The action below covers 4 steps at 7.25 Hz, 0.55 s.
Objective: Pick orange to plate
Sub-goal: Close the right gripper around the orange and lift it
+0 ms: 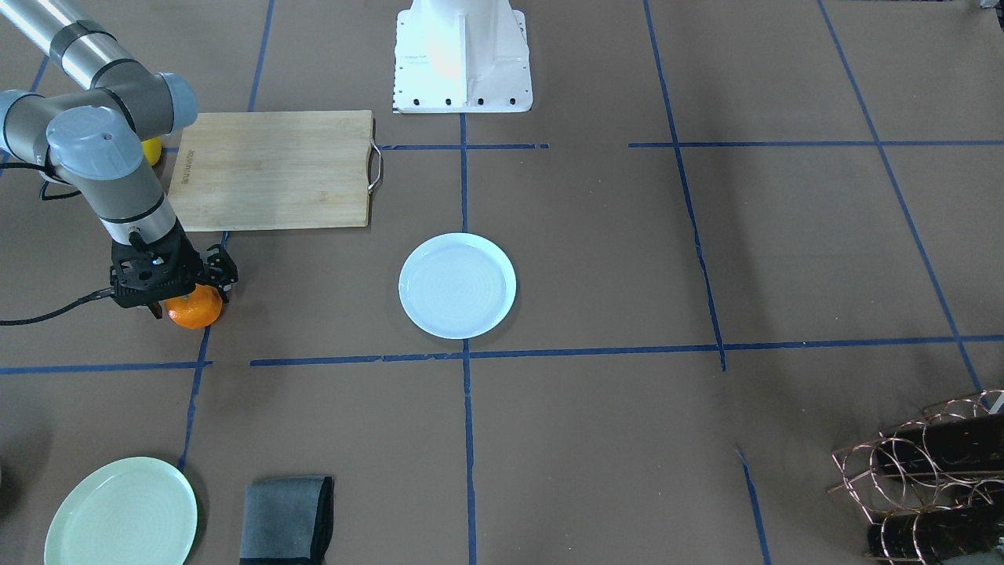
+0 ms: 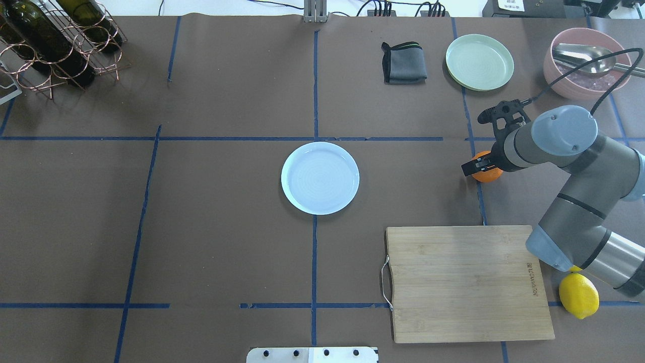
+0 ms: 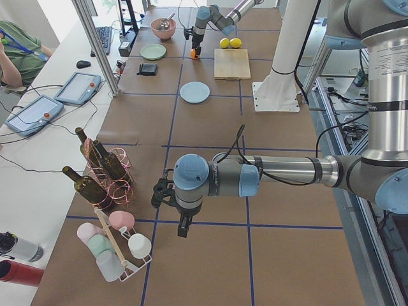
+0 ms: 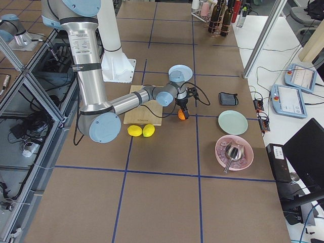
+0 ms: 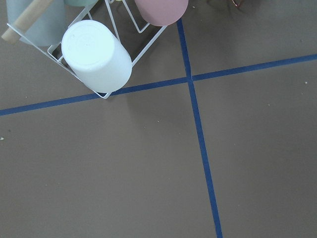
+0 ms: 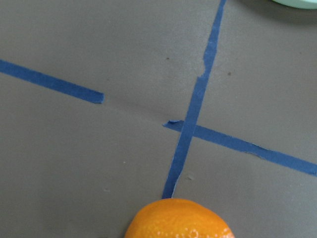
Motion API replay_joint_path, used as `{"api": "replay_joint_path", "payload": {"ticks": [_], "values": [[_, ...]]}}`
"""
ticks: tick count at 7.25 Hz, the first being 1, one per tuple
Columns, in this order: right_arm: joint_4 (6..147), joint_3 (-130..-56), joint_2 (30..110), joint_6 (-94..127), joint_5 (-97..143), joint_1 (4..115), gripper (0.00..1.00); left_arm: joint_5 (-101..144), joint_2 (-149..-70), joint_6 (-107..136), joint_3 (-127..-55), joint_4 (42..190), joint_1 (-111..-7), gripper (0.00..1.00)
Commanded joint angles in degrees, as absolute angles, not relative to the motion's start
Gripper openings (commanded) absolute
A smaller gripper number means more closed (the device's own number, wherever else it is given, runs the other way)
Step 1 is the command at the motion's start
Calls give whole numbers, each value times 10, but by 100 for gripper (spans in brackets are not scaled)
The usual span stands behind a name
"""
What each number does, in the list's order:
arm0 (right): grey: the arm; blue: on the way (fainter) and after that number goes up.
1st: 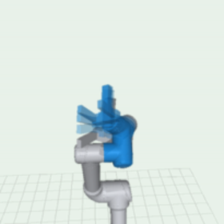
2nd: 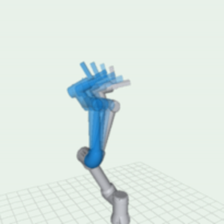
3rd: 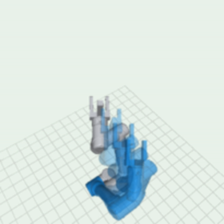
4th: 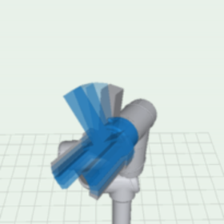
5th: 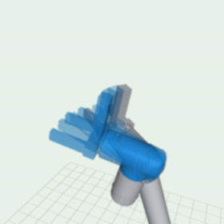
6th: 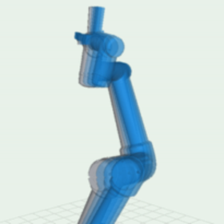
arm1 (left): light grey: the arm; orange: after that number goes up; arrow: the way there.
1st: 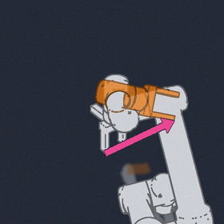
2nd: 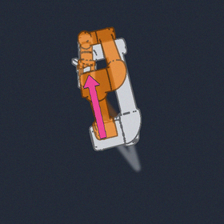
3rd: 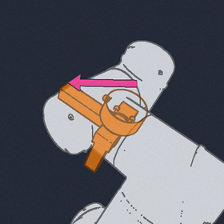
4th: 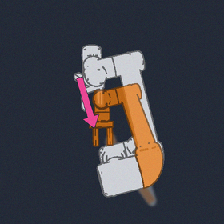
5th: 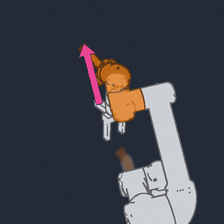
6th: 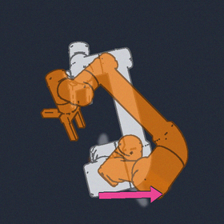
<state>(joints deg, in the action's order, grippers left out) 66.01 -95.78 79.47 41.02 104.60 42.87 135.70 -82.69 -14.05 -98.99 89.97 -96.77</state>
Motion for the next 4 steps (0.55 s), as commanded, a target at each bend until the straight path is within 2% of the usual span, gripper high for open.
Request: {"api": "replay_joint_path", "payload": {"ticks": [1, 2, 4], "values": [[660, -958, 793, 412, 1043, 427, 35, 1357, -827, -141, -991, 900, -968, 100], [660, -961, 791, 413, 1043, 426, 25, 1357, -827, -141, -991, 900, -968, 100], [672, -962, 712, 464, 1044, 418, 27, 1357, -827, -141, -991, 900, -968, 100]]}}
